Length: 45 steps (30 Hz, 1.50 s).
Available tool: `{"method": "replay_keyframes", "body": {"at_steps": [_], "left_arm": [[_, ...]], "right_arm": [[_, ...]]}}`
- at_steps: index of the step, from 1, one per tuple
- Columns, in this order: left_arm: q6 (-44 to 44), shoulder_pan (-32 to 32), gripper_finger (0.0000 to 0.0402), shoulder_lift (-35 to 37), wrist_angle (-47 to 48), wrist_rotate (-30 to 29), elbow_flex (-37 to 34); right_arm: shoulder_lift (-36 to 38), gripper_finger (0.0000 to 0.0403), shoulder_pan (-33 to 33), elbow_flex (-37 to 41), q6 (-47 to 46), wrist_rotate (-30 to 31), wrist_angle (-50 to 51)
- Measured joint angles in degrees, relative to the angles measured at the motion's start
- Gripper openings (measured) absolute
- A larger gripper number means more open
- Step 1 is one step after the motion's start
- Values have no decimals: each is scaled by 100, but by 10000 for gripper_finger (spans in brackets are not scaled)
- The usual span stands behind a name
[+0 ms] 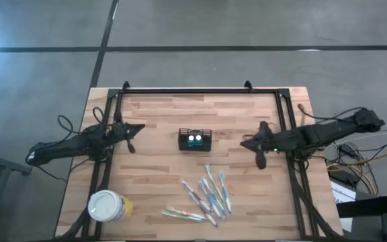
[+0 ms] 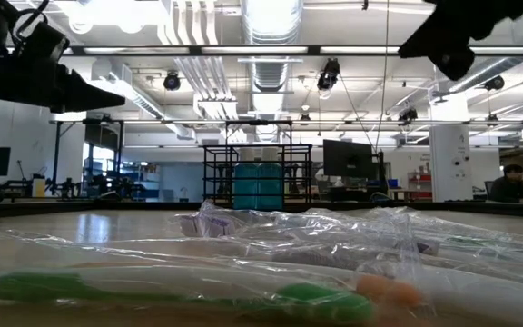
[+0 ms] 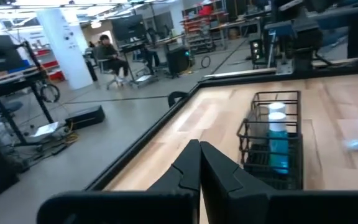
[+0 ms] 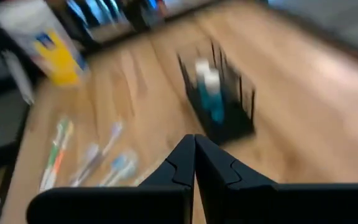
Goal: Pick & Place toothbrushing station
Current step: Put the blue toothbrush into the wire organizer
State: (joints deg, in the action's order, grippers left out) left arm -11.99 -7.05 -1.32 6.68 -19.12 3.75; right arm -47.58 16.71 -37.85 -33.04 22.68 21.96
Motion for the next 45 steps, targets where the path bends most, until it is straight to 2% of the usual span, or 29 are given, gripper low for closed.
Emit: {"method": "replay_keyframes", "body": {"at_steps": [4,7,9,16,21,24,27,31,40,45], "left_arm": [[55,0,3,-38,89,530,0],[51,0,3,-95,116,1274,-4],[21,2,3,-120,128,1561,-8],[5,2,3,-125,129,1568,-2],[7,2,3,-130,96,1565,-16],[7,2,3,-138,94,1565,-17],[32,2,3,-144,95,1565,-19],[44,2,3,-144,96,1566,-20],[116,2,3,-144,124,1570,-20],[138,2,3,-144,140,1569,-22]], "right_arm": [[-1365,8,173,-1142,-1761,-187,1305],[-2272,8,263,-1816,-2320,-548,1882],[-2824,8,371,-2220,-2598,-491,2139],[-4451,13,547,-3353,-3192,-1093,2635],[-5375,63,543,-3916,-3014,-1849,2766],[-5698,111,542,-4160,-3116,-1982,2978],[-5905,158,542,-4251,-3668,-2049,3258],[-5951,203,542,-4148,-4075,-2128,3006],[-5951,219,591,-3688,-4636,-2073,2816],[-5951,219,632,-3351,-4619,-1831,1914]]}}
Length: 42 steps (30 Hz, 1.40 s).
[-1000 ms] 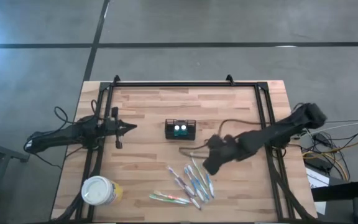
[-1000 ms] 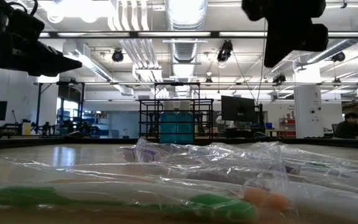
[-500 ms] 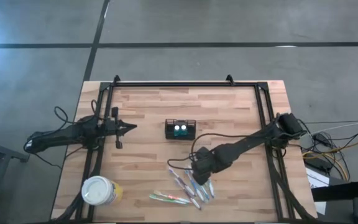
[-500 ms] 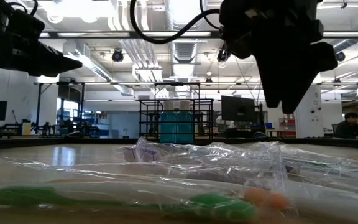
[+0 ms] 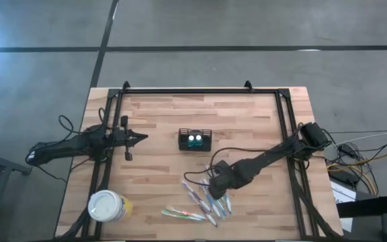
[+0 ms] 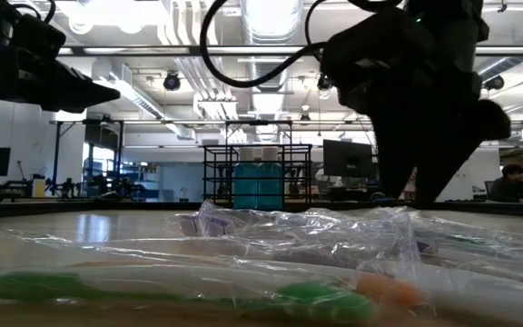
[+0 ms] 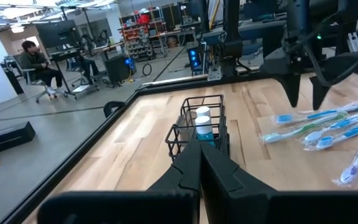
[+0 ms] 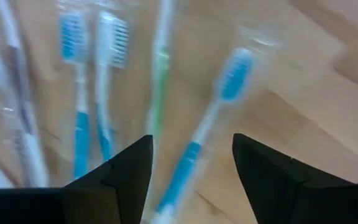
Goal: Pick & Place toothbrushing station
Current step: Put the blue toothbrush into the wire organizer
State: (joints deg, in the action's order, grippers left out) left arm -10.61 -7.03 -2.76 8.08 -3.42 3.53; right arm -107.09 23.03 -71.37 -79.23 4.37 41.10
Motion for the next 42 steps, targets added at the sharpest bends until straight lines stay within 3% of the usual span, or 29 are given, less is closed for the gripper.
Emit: {"method": "replay_keyframes", "body": {"at_steps": [21,38,42], "left_arm": [[79,0,3,-2,85,7,-4],[77,-1,3,-2,89,3,-4],[75,-2,3,-2,89,0,-4]], "right_arm": [[46,209,154,945,-97,-141,-516],[39,32,45,1273,785,-101,-605],[34,16,42,1161,1273,180,-543]]}}
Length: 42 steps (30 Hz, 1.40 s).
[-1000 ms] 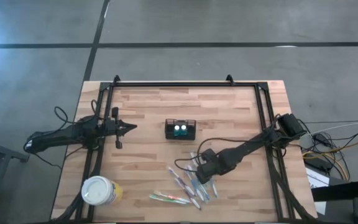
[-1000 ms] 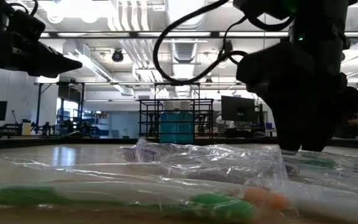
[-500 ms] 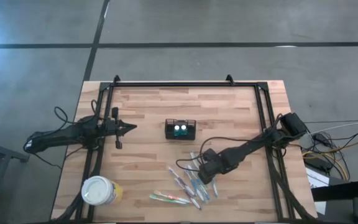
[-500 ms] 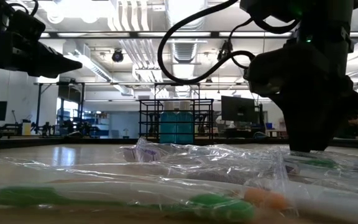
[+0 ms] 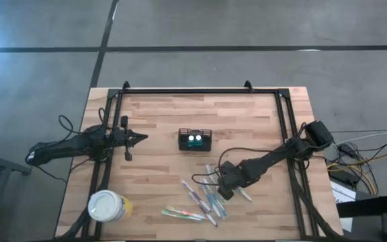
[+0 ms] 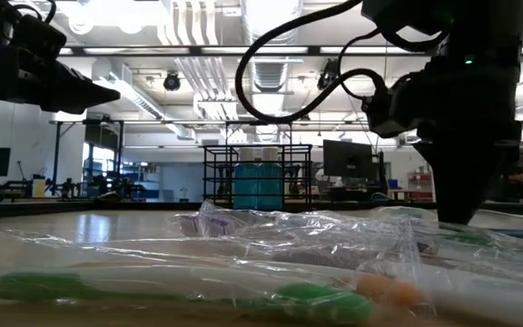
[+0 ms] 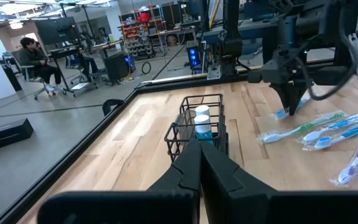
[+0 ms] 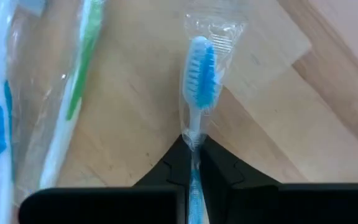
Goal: Pick & Place toothbrushing station
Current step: Put the blue toothbrush into the wire organizer
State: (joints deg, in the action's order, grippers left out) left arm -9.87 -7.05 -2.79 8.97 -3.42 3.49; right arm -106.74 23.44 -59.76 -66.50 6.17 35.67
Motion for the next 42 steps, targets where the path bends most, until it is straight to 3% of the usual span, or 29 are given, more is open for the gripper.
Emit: {"method": "replay_keyframes", "body": {"at_steps": [7,11,16,23,27,32,37,42], "left_arm": [[-17,0,3,0,0,-3,0],[-18,0,3,-31,-4,-15,0],[-20,1,3,-84,-20,-50,-2],[-13,2,3,-186,-52,-67,-19],[-11,1,3,-234,-105,-108,-30],[-9,2,3,-267,-138,-112,-37],[-87,2,3,-273,-181,-285,-39],[-208,0,3,-273,-302,-444,-78]], "right_arm": [[174,13,-25,-424,1097,766,-196],[738,13,-33,-613,1948,1074,-489],[1673,12,63,-607,3106,1587,-1135],[3400,12,83,-308,4609,2418,-1272],[4653,12,63,448,5217,3071,-1963],[6271,13,-7,2075,5727,3139,-3305],[7529,13,-156,3861,5641,3152,-4638],[8451,13,-162,4619,6211,3134,-5138]]}}
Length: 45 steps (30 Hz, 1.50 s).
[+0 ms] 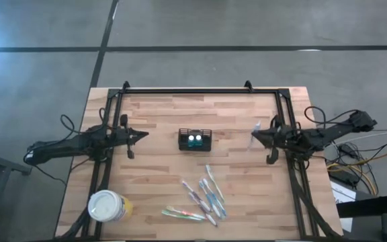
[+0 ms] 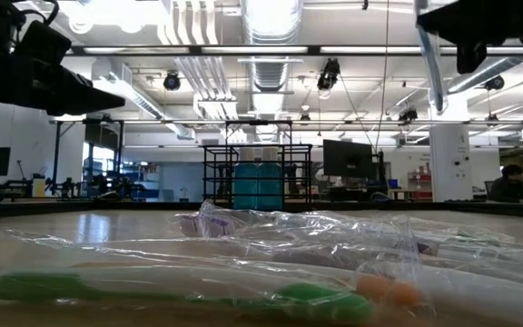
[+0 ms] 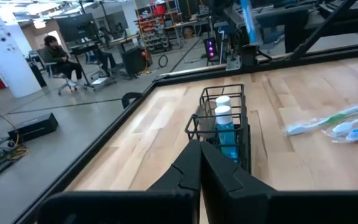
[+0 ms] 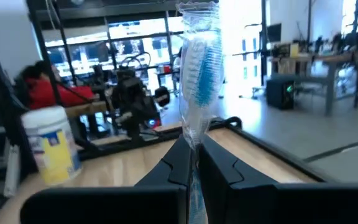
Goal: Pick & Place toothbrushing station
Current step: Put the blue toothbrush into the wire organizer
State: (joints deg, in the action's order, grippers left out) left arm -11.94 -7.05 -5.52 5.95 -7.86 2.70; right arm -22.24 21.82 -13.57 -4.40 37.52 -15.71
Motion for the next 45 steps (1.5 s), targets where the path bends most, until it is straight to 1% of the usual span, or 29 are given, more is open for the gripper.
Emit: {"method": "replay_keyframes", "body": {"at_steps": [6,9,12,16,19,21,23,26,28,31,33,35,38,40,42,45], "left_arm": [[-2,0,3,-22,-60,-17,-11],[26,0,3,-22,-87,-17,-11],[160,0,3,-22,-87,-17,-11],[224,0,3,-22,-95,-17,-11],[234,0,3,-22,-183,-19,-16],[234,0,3,-22,-244,-31,-25],[234,0,3,-22,-265,-37,-29],[234,0,3,-22,-275,-39,-29],[250,0,3,-22,-275,-39,-29],[263,0,3,-22,-279,-40,-29],[264,0,3,-22,-282,-40,-29],[265,0,3,-22,-284,-41,-29],[269,0,3,-22,-284,-39,-29],[276,0,3,-22,-282,-39,-29],[278,0,3,-22,-277,-39,-27],[289,0,3,-22,-263,-38,-27]], "right_arm": [[694,13,1,423,746,-179,-16],[887,13,2,589,875,-221,-14],[1003,13,0,749,913,-492,-2],[983,13,-40,826,1059,-479,-247],[811,13,-164,827,1317,-485,-1022],[653,13,-285,827,1518,-640,-1471],[464,13,-454,774,1654,-856,-1661],[45,13,-816,481,1566,-1160,-1674],[-371,13,-1093,217,1464,-1537,-1681],[-1171,13,-1520,-264,1427,-2059,-1681],[-1715,13,-1777,-593,1481,-2242,-1726],[-2314,13,-2026,-894,1532,-2474,-2047],[-3133,13,-2388,-1307,1566,-3129,-2540],[-3633,13,-2588,-1570,1505,-3445,-2702],[-4105,13,-2707,-1801,1468,-3603,-2778],[-4795,13,-2809,-2058,1469,-3637,-2942]]}}
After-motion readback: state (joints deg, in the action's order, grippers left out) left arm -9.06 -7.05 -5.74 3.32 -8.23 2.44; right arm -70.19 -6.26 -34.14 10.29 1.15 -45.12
